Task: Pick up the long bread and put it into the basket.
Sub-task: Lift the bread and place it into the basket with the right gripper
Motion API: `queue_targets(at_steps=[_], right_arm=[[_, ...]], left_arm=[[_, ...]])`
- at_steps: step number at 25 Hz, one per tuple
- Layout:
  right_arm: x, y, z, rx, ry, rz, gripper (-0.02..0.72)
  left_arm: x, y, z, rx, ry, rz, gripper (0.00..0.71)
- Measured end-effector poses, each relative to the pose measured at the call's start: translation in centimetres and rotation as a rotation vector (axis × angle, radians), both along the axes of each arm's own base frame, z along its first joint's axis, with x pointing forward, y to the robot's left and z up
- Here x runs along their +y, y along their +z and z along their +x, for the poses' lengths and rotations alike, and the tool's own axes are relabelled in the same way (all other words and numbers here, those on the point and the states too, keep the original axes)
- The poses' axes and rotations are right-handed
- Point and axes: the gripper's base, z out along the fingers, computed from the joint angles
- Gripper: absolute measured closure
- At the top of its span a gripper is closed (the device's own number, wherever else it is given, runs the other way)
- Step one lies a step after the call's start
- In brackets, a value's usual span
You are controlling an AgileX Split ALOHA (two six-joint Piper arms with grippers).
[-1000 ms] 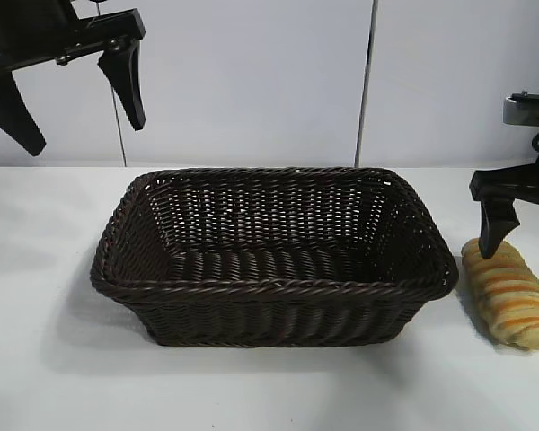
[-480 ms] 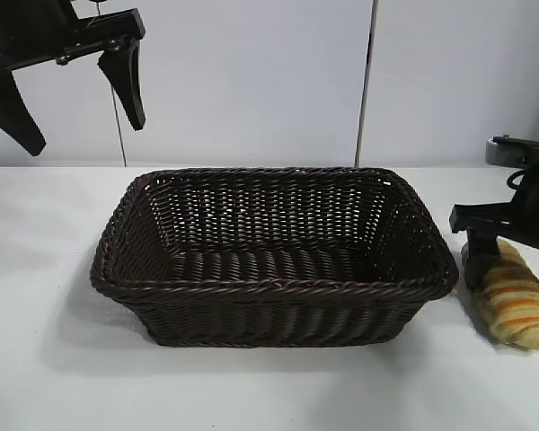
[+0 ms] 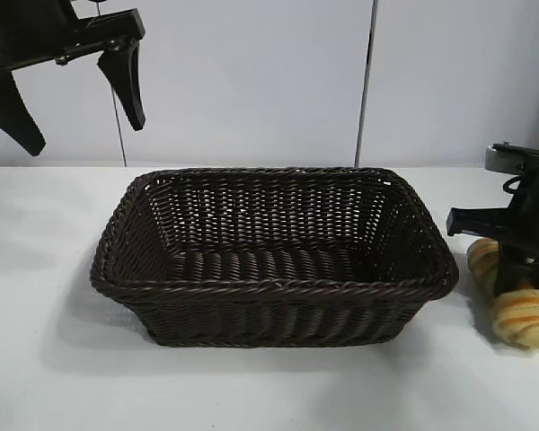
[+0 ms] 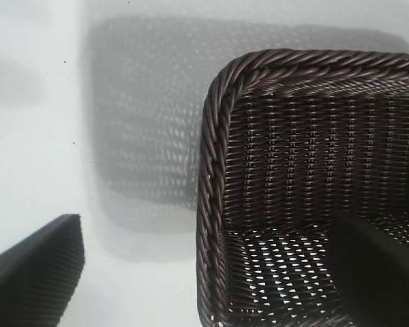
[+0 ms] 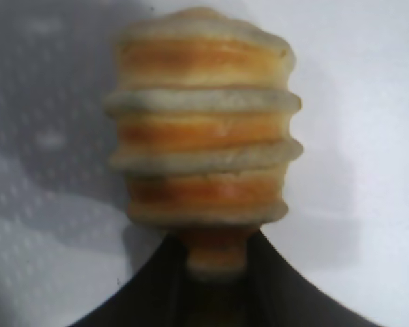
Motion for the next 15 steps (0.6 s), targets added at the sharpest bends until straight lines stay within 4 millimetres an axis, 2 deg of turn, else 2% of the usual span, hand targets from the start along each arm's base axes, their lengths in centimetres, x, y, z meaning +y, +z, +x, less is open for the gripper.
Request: queue_targets(at_steps=[5,7,12,15], right_arm=[[0.0,5.6,0.7,-0.089,-0.002,0.000,0.557],[0.0,7.2,0.9,-0.099,-0.002,0.000,0.557],[0.1,8.6,1.3,-0.097,0.032,-0.004,0.557],[1.3,9.0,1.3,-0.100,0.122,0.015,0.580]], left_arm=[[0.0,0.0,0.0,0.000,0.000,0.000,0.016],[0.0,0.0,0.0,0.000,0.000,0.000,0.016],[0.0,0.0,0.0,0.000,0.000,0.000,0.016],[0.0,0.0,0.0,0.000,0.000,0.000,0.016]])
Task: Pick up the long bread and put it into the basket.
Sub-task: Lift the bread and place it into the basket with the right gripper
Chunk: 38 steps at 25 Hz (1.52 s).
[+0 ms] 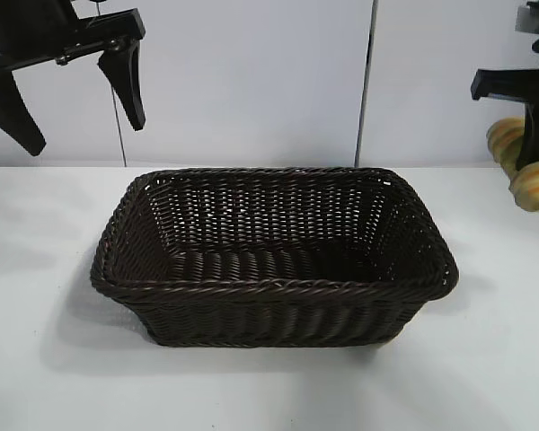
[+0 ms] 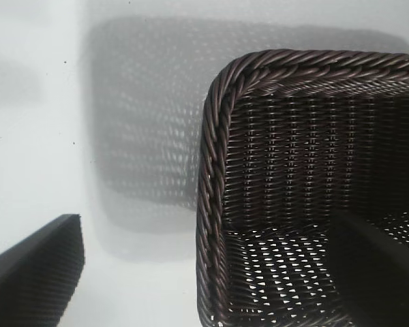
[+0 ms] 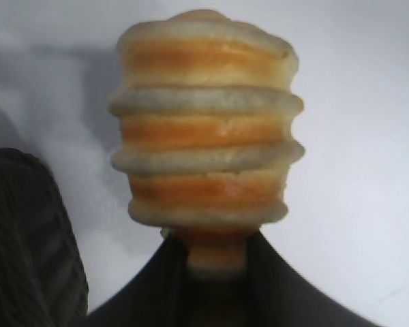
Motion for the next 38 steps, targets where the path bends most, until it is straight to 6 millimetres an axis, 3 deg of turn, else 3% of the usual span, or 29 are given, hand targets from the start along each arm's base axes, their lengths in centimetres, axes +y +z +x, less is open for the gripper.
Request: queue_targets(at_steps=[10,17,23,28,38], right_arm=[[9.5,1.8,-0.6,-0.137,0.336,0.048,0.580],[14.2,-0.7,-0.6,-0.184,0.728,-0.071,0.581],[15.2,-3.0,0.3,-0.223,1.064,-0.207,0.581],[15.7,-4.2,1.1,-0.270,1.118,-0.224,0.582],[16.6,-9.1,1.8,-0.157,1.153,-0.158,0.585]], left_arm=[[0.0,0.0,-0.1,0.009,-0.002,0.002,0.016],[0.1,-0.1,-0.2,0.026,-0.006,0.007,0.016],[0.1,-0.1,-0.2,0.027,-0.006,0.007,0.016],[0.1,-0.1,-0.2,0.027,-0.006,0.007,0.016],[0.1,-0.1,-0.3,0.027,-0.006,0.007,0.016]])
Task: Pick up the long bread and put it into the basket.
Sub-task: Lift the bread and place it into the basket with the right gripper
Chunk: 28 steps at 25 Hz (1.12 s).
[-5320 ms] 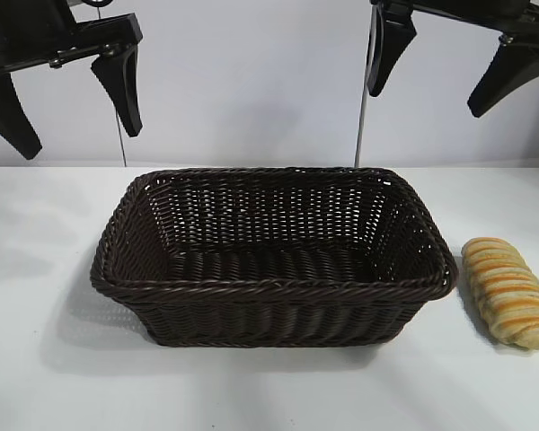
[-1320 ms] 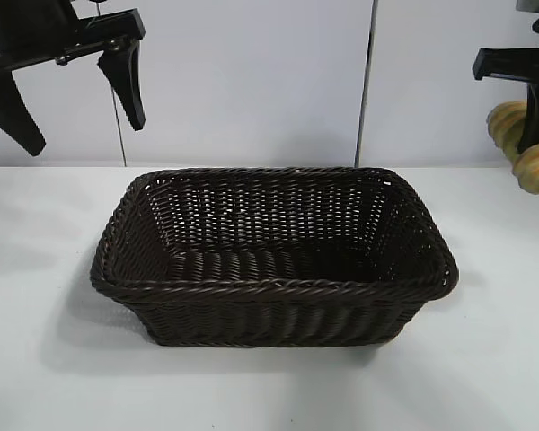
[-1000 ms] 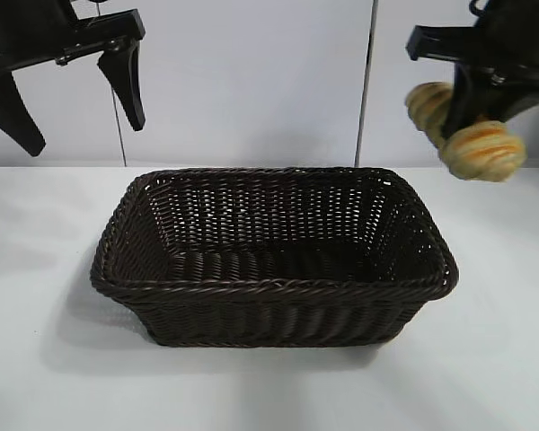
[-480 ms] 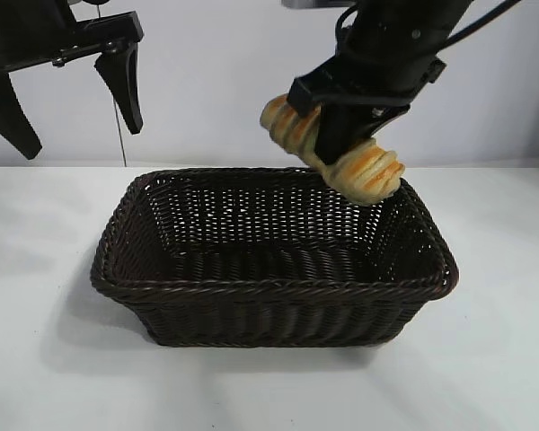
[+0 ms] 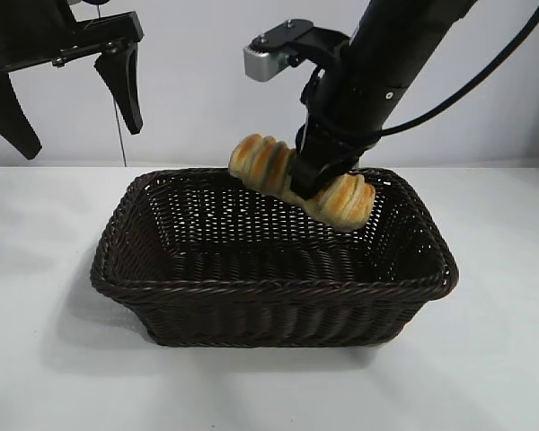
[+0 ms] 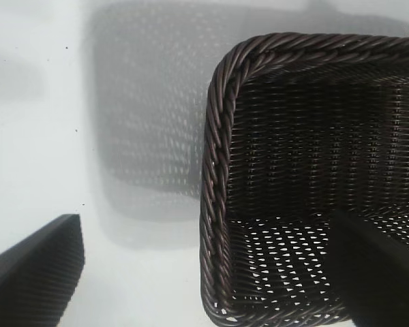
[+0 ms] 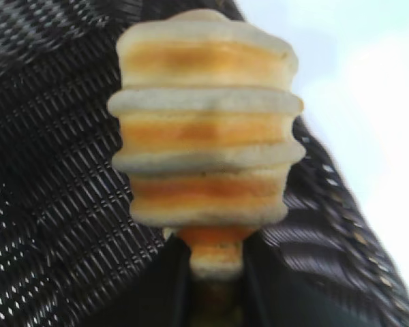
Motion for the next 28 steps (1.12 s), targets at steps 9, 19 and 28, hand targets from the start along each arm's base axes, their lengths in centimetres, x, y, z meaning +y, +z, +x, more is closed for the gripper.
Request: queue_targets(at_steps=[9,19,28], right_arm=[[0.1,-1.3,0.1,0.028,-0.001,-0.012,0.546],[-0.1,1.4,-0.3,0.006,-0.079,0.040,0.022],[-2.7,7.6,-1.7,0.072,-0.545,0.195,0.010]], left_arm=[[0.0,0.0,0.0,0.002,0.000,0.000,0.016],[0.0,0.0,0.0,0.002,0.000,0.000,0.016],[0.0,0.0,0.0,0.003,-0.001,0.001,0.016]])
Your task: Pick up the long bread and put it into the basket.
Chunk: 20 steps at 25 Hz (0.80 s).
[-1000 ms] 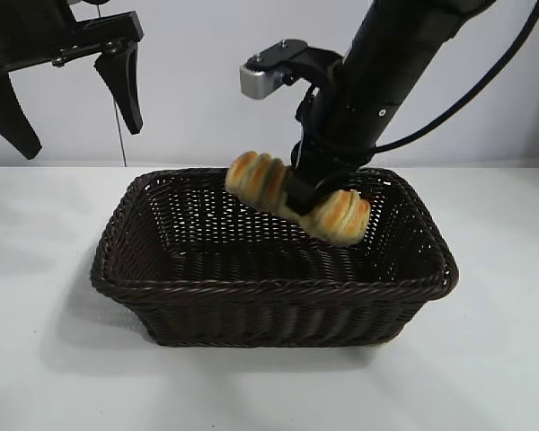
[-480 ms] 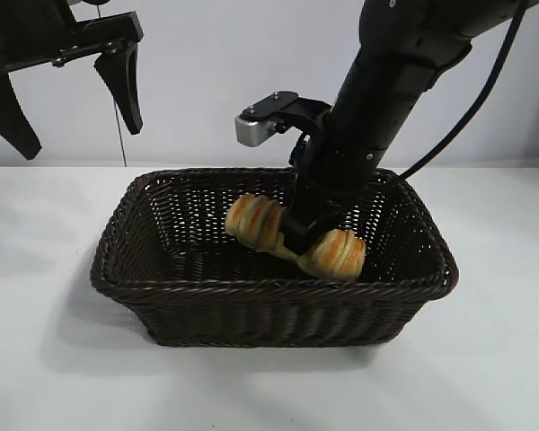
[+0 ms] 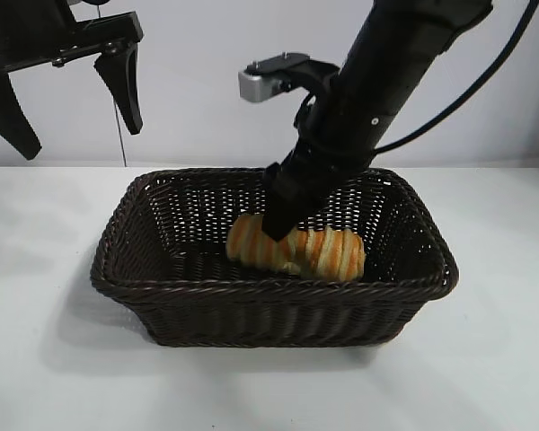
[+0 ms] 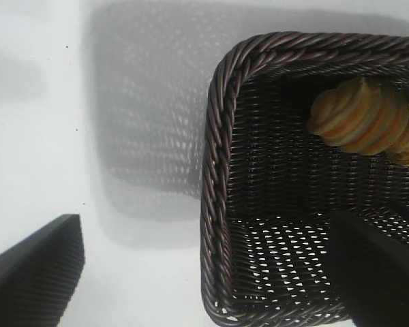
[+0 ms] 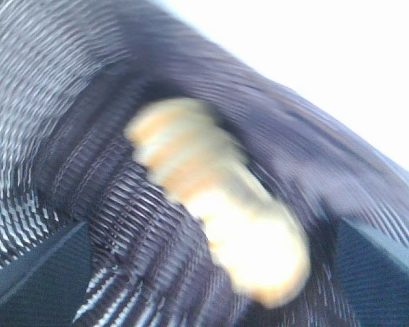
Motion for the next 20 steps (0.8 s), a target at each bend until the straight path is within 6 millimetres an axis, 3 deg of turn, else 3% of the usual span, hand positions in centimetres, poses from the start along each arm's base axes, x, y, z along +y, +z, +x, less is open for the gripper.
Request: queue_targets(at_steps=[6,10,20], right_arm=[[-4.0,2.9,-0.8,0.051,-0.248,0.008,0.009],[-6.0,3.1,-0.9,0.107,-0.327,-0.007,0.009],[-7.0,2.9,-1.3,0.183,-0.388,-0.022,0.009]], left_arm=[[0.0,0.0,0.0,0.002,0.000,0.001,0.016],[0.0,0.0,0.0,0.002,0.000,0.001,0.016],[0.0,0.0,0.0,0.003,-0.001,0.001,0.016]])
